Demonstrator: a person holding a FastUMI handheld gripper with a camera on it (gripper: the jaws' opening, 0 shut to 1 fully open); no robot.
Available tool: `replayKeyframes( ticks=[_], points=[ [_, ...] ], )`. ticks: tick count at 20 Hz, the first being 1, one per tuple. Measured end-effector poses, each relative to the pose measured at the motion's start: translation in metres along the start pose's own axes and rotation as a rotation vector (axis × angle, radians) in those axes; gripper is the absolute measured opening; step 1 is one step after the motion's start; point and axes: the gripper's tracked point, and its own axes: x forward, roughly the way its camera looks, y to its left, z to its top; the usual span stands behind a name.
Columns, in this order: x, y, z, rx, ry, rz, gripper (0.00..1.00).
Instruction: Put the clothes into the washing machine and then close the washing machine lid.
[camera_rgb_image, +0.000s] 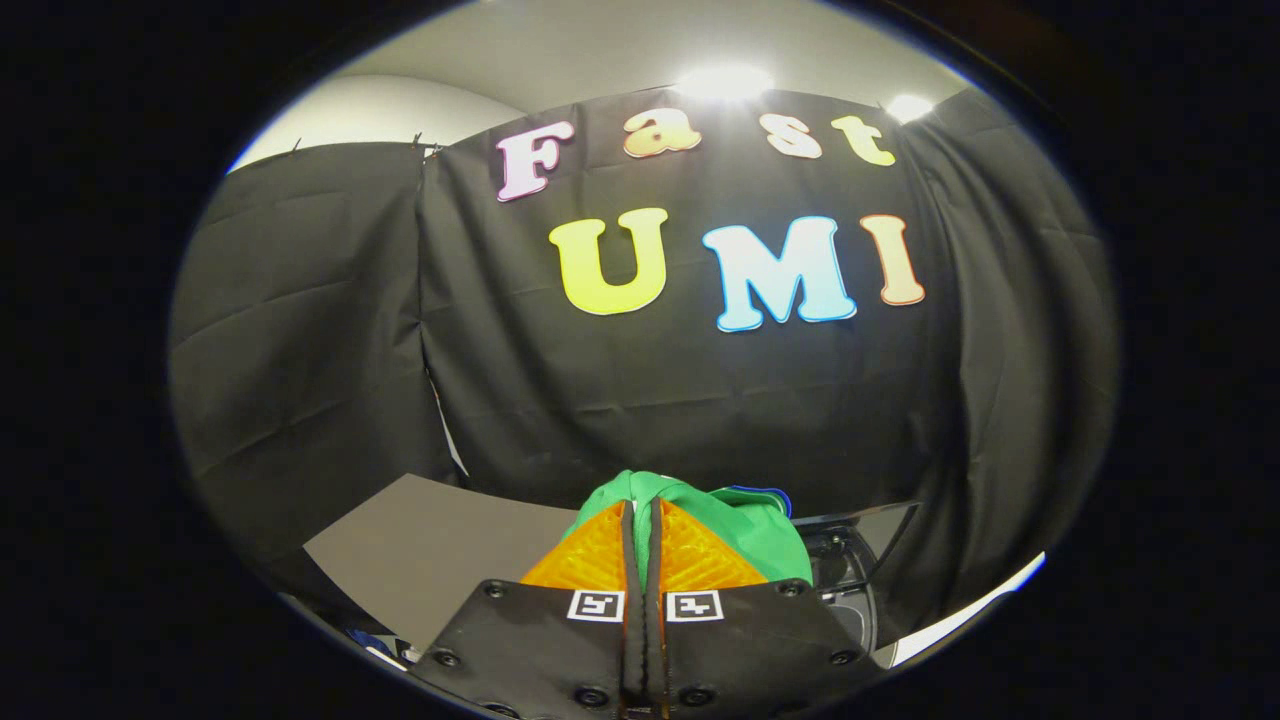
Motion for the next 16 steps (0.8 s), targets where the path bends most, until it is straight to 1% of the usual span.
replayKeyframes(
  ticks=[3, 7, 11, 16],
  points=[
    [-0.001, -0.025, -0.005, 0.007, 0.009, -0.024, 0.02],
    [0.002, -0.055, -0.023, 0.004, 0.041, -0.055, 0.02],
    [0.005, -0.076, -0.047, 0.015, 0.084, -0.068, 0.02],
    [0.012, -0.092, -0.089, 0.0, 0.151, -0.076, 0.02]
  ],
)
